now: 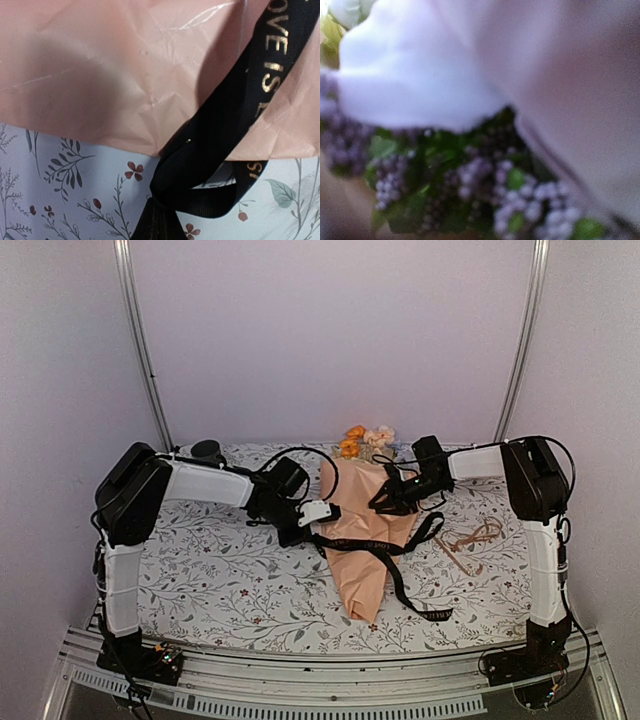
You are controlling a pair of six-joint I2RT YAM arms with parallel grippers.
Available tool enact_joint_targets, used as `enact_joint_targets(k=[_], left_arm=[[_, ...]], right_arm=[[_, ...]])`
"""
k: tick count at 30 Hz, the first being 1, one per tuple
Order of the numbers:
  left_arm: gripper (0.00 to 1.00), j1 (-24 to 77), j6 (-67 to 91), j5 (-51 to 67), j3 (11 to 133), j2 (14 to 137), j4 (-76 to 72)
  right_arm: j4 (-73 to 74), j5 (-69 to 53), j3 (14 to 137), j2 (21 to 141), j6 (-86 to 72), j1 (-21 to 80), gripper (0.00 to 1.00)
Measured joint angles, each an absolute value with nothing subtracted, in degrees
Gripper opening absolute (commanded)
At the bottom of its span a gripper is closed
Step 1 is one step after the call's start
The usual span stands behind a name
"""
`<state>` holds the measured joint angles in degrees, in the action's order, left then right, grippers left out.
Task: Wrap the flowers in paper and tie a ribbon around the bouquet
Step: Tie the ribbon around the folded bouquet.
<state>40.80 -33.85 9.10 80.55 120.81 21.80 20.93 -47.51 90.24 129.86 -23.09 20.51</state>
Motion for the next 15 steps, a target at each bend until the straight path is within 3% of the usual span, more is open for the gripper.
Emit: enact_joint_targets(k=[15], left_arm=[[0.00, 42.33, -27.77, 10.13, 82.91, 119.74, 19.25]], right_arm=[[21.58, -49.56, 90.21, 129.56, -23.09, 20.32, 0.34]])
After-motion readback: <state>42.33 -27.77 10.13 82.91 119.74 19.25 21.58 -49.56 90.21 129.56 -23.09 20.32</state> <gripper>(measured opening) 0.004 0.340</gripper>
